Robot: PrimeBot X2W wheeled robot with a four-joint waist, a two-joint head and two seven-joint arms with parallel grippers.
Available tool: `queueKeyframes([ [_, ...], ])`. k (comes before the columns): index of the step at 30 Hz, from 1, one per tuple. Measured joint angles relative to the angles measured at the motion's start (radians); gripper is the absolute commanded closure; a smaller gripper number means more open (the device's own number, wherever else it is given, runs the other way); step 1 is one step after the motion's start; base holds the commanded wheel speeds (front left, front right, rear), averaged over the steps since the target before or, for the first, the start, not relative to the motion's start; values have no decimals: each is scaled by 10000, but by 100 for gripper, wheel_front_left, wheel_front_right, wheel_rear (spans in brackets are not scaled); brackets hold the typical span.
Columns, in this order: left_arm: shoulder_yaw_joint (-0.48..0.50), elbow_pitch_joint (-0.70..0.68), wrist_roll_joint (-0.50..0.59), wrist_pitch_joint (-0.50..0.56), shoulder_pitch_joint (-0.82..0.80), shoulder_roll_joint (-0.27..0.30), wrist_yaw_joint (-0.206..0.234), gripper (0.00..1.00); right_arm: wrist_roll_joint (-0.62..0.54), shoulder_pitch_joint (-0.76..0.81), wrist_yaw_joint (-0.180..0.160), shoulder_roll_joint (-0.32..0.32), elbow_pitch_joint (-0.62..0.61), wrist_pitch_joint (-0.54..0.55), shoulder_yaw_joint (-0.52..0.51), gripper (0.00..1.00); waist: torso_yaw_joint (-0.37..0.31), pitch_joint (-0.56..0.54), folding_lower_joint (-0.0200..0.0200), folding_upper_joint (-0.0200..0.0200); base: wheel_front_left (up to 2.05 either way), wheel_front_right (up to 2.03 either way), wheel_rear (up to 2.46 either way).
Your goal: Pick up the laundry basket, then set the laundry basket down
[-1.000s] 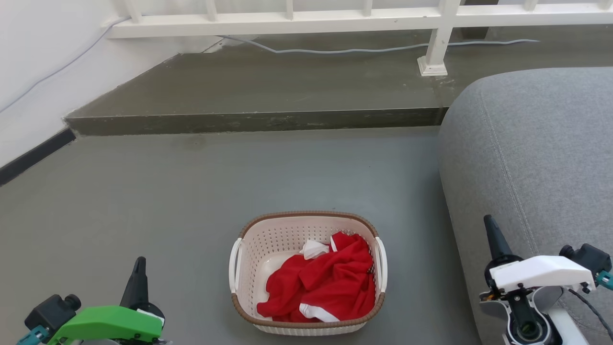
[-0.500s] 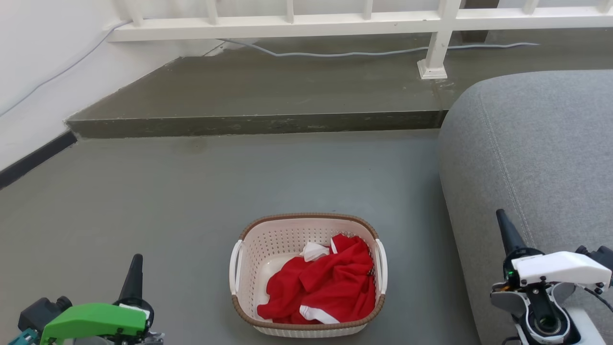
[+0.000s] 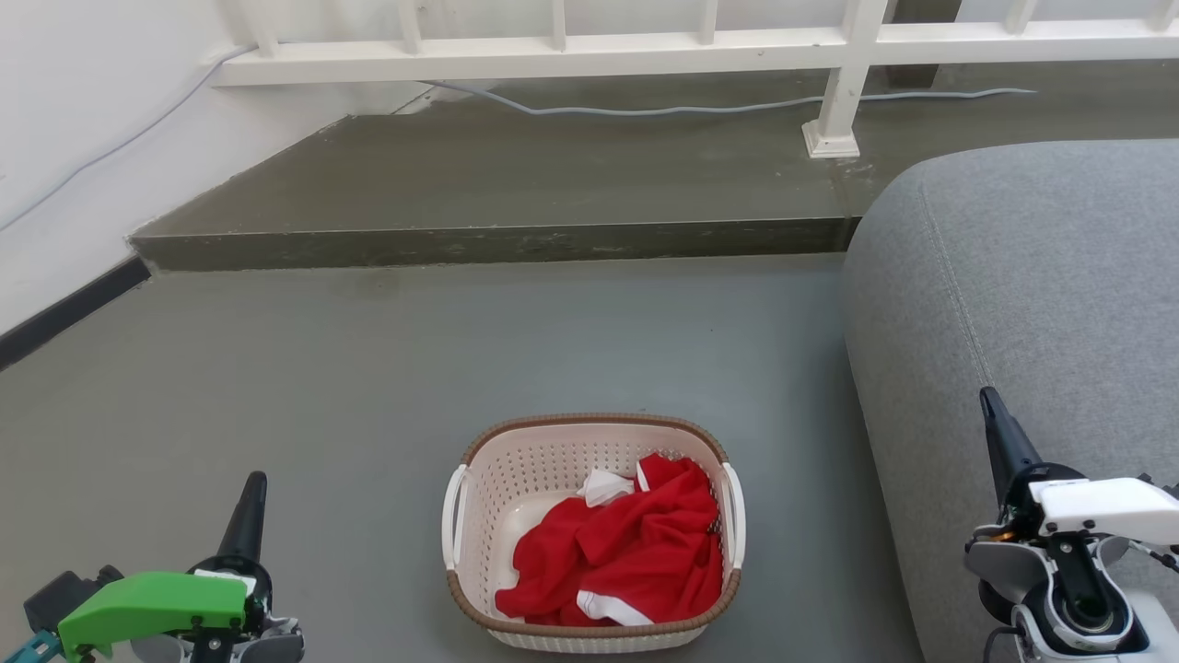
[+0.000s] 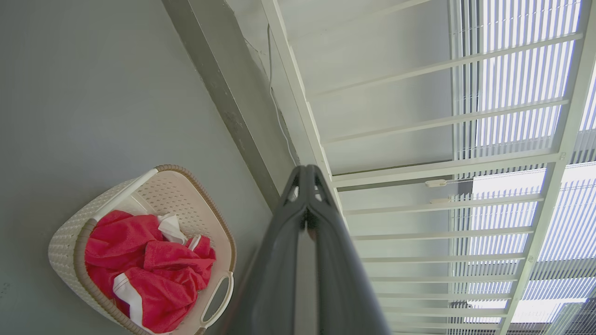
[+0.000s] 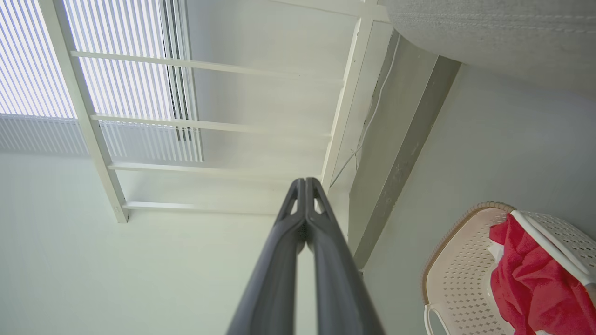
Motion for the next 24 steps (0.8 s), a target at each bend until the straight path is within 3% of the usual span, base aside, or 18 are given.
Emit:
queueKeyframes([
  [14,199,293,-1960,366,-292,33,-337,100,1774,-172,343,-42,81,422,-481,100,7,-82,0,0,0,0,0],
  [24,249,339,-2067,410,-377,36,-412,100,1852,-227,407,-46,150,428,-510,100,7,-86,0,0,0,0,0],
])
